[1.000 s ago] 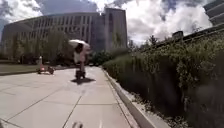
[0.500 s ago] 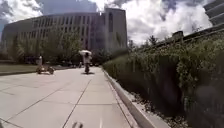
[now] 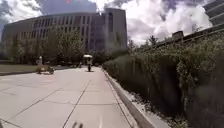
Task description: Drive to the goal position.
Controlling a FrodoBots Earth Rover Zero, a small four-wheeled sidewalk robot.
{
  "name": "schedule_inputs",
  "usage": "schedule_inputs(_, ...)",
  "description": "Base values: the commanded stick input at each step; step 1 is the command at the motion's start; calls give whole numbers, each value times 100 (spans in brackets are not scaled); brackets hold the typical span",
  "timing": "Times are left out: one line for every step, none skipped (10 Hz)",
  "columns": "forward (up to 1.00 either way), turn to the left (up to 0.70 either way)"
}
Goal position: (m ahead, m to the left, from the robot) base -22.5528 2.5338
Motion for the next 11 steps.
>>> schedule_inputs(4,0)
schedule_inputs(4,0)
schedule_inputs(4,0)
schedule_inputs(4,0)
schedule_inputs(4,0)
schedule_inputs(4,0)
schedule_inputs(5,0)
schedule_inputs(5,0)
schedule_inputs(4,0)
schedule_inputs(4,0)
schedule_inputs(4,0)
